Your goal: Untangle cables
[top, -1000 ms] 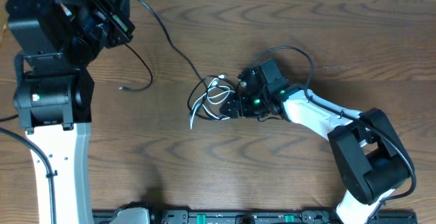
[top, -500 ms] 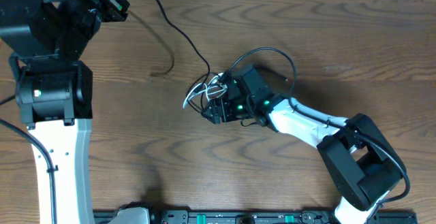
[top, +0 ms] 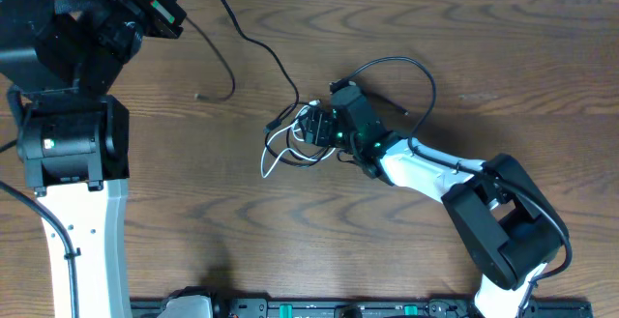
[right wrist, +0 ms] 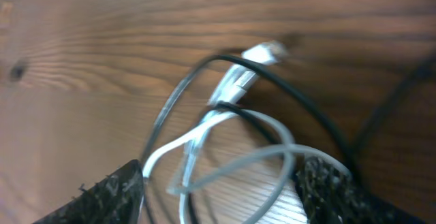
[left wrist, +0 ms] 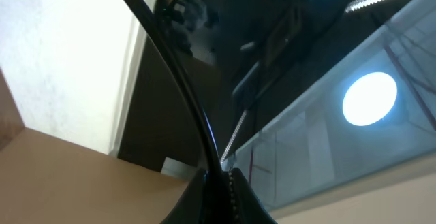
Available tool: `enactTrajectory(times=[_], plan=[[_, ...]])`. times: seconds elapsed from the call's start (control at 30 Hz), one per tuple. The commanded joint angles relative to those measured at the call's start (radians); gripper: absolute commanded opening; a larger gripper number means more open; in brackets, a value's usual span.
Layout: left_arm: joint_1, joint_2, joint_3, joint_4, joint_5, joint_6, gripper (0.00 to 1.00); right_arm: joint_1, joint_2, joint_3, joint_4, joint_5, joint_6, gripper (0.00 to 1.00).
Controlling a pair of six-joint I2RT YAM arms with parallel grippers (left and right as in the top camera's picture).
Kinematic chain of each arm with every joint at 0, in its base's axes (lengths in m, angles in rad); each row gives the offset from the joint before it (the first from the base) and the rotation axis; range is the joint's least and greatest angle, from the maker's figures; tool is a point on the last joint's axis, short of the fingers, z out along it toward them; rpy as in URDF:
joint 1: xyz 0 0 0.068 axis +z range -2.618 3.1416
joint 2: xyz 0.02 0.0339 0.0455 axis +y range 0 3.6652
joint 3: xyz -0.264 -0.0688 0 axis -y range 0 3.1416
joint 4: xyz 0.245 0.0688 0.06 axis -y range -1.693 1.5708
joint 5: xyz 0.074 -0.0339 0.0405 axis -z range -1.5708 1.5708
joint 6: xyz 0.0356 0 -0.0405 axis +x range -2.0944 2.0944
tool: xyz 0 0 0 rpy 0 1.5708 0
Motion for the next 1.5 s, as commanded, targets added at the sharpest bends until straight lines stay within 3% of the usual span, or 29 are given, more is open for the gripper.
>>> enactTrajectory(times=[0.0,0.07,0.1,0.3,0.57,0.63,0.83,1.07,1.3,1.47], plan=[[0.002,-0.003,0.016,-0.016,0.013,0.032,0.08,-0.037,0.003,-0.001,-0.056,-0.001,-0.031,0.78],[0.005,0.014,0.016,-0.016,-0.023,0.156,0.07,-0.089,-0.024,-0.001,-0.098,-0.038,-0.108,0.97],[0.005,0.02,0.016,-0.016,-0.039,0.184,0.07,-0.117,-0.047,-0.001,-0.129,-0.041,-0.118,0.99],[0.006,0.068,0.016,-0.013,-0.096,0.332,0.08,-0.294,-0.244,-0.001,-0.33,-0.163,-0.214,0.99],[0.005,0.178,0.016,0.015,-0.097,0.764,0.07,-0.432,-0.518,-0.001,-0.555,-0.36,-0.331,0.99],[0.001,0.197,0.016,0.015,-0.097,0.807,0.07,-0.432,-0.555,-0.001,-0.603,-0.359,-0.356,0.99],[-0.029,0.235,0.016,0.106,-0.135,0.819,0.07,-0.429,-0.592,-0.001,-0.698,-0.356,-0.361,0.99],[-0.111,0.261,0.017,0.156,-0.315,0.819,0.07,-0.428,-0.591,-0.001,-0.803,-0.356,-0.362,0.99],[-0.248,0.337,0.017,0.327,-0.41,0.814,0.07,-0.391,-0.591,-0.002,-0.809,-0.356,-0.362,0.99],[-0.277,0.42,0.017,0.344,-0.56,0.814,0.07,-0.357,-0.591,-0.002,-0.811,-0.355,-0.38,0.99]])
